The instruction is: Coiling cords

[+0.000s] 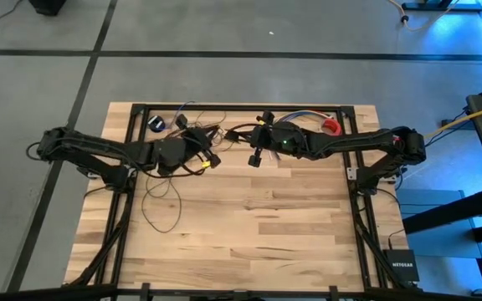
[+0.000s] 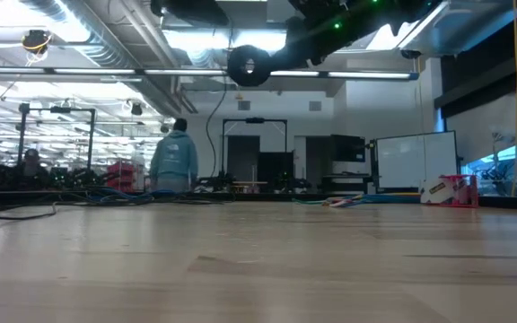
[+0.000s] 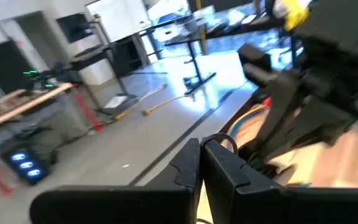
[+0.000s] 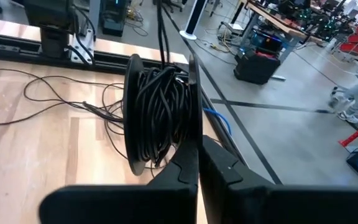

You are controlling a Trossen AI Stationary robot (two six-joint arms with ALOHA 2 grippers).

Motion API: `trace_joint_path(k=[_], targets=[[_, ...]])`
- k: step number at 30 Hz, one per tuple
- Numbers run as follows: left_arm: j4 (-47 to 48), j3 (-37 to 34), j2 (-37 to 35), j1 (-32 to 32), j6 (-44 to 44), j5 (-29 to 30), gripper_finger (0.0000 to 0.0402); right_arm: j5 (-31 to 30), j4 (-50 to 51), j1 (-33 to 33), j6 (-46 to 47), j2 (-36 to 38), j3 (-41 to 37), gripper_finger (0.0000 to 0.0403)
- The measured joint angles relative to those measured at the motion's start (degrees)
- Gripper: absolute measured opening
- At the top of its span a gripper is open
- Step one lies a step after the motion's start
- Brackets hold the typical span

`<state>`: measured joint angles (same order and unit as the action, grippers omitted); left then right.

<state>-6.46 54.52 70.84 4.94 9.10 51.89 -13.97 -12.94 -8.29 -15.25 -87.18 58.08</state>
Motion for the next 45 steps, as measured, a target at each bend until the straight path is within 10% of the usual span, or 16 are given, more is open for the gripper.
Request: trace_joint_path(k=[45], targets=[[-2.47, 3.43, 6.28, 0.70, -3.04, -0.52, 0.0004, -2.93, -5.21, -0.74, 1.49, 0.07, 0.02, 0.0001]])
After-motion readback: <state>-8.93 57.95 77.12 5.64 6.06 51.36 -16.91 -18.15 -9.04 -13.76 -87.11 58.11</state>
